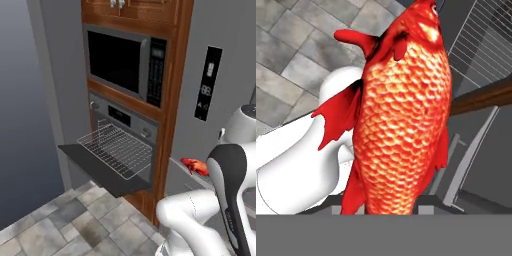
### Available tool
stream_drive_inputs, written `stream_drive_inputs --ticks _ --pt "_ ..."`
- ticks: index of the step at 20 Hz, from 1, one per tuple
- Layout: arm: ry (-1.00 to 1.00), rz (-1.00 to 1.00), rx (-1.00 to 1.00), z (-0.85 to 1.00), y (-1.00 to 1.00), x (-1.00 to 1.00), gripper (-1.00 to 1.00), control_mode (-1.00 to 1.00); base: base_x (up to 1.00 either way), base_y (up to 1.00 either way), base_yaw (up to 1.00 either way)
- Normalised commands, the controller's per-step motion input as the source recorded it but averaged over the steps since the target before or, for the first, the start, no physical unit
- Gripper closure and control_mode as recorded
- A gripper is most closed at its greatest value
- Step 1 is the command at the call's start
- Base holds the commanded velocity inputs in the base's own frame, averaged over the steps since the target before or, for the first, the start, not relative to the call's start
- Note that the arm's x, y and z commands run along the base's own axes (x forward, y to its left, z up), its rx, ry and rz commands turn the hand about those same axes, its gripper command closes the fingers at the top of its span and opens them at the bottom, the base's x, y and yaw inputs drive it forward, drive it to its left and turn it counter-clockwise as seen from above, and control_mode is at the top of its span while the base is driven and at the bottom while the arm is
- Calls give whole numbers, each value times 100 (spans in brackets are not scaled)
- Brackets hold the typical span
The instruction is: Place the fish on the rack of the oven, and slide the rack back inside. Close the oven door.
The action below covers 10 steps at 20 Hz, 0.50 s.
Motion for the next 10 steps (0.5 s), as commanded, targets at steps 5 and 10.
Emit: stream_drive_inputs --ticks 5,10 --pt "0 0 0 0 0 0 100 100 95 8 4" --pt "0 0 0 0 0 0 100 100 77 19 1"
